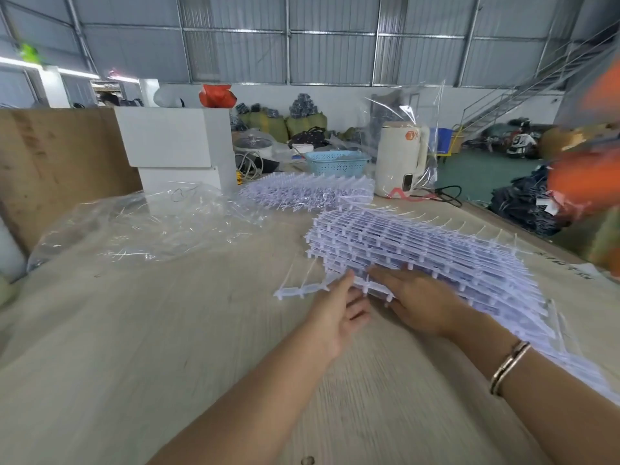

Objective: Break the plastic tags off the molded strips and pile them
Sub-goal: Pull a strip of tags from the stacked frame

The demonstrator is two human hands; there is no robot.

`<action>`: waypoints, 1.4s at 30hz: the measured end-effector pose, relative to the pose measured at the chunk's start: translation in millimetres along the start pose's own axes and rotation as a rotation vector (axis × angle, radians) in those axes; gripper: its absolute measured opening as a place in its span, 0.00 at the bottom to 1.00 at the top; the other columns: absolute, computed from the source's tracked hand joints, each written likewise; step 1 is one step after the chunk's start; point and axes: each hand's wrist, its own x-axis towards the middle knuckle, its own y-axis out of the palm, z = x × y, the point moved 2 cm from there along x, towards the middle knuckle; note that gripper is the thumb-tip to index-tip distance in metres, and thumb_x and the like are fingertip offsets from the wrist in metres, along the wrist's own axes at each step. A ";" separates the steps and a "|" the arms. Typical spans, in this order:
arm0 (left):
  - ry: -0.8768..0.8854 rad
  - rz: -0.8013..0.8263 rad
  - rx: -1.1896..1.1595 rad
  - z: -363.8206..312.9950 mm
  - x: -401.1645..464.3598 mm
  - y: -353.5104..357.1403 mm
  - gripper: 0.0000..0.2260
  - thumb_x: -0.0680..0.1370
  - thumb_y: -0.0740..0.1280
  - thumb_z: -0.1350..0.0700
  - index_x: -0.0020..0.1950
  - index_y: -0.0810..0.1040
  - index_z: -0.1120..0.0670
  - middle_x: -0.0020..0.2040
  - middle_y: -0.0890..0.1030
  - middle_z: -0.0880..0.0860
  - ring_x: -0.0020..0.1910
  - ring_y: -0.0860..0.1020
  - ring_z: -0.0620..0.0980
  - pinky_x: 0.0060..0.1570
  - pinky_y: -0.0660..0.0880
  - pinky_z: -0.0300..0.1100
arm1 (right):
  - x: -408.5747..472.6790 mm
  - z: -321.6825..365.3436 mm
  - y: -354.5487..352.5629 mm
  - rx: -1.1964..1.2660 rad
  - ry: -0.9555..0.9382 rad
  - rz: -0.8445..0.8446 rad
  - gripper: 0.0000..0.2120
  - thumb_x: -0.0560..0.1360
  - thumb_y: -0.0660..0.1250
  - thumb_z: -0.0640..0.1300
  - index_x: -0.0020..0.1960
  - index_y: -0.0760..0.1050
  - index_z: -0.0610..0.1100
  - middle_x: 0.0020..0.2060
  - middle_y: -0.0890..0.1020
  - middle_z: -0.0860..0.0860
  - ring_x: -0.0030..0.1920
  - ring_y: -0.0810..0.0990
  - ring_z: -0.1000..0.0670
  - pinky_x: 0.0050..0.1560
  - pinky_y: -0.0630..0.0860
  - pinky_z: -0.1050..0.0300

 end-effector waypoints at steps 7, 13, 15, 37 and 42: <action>0.104 -0.175 -0.062 -6.8 4.7 -6.4 0.13 0.80 0.61 0.62 0.64 0.70 0.62 0.54 0.80 0.60 0.43 0.81 0.49 0.31 0.78 0.34 | -15.5 -15.7 -5.2 0.136 0.030 0.098 0.40 0.68 0.45 0.77 0.75 0.51 0.60 0.73 0.63 0.59 0.70 0.66 0.53 0.67 0.67 0.52; 0.311 -0.385 0.043 -30.3 -2.6 -23.8 0.20 0.79 0.60 0.64 0.71 0.60 0.60 0.41 0.80 0.57 0.32 0.75 0.48 0.27 0.71 0.37 | -28.8 -24.5 -15.1 0.199 0.028 0.173 0.36 0.64 0.43 0.80 0.70 0.46 0.72 0.72 0.56 0.67 0.70 0.60 0.59 0.69 0.61 0.54; 0.368 -0.485 0.137 -44.7 -8.0 -38.8 0.19 0.79 0.60 0.63 0.69 0.62 0.64 0.47 0.79 0.60 0.36 0.77 0.52 0.31 0.75 0.41 | -30.4 -25.3 -15.4 0.218 0.029 0.177 0.30 0.67 0.43 0.77 0.69 0.48 0.74 0.70 0.55 0.70 0.69 0.58 0.62 0.70 0.58 0.55; 0.365 -0.522 1.281 -121.2 -30.3 -146.7 0.13 0.77 0.60 0.61 0.31 0.70 0.55 0.27 0.72 0.54 0.24 0.69 0.52 0.26 0.64 0.38 | -1.6 32.7 16.3 0.098 -0.015 0.047 0.21 0.82 0.49 0.49 0.75 0.58 0.54 0.74 0.59 0.57 0.75 0.53 0.56 0.74 0.42 0.58; 0.445 -0.415 1.558 -117.1 -35.9 -151.8 0.14 0.78 0.59 0.51 0.34 0.74 0.53 0.35 0.78 0.52 0.37 0.76 0.52 0.37 0.69 0.43 | -10.3 6.5 19.1 0.121 0.045 0.044 0.20 0.82 0.50 0.52 0.74 0.59 0.56 0.73 0.63 0.57 0.74 0.57 0.57 0.73 0.44 0.59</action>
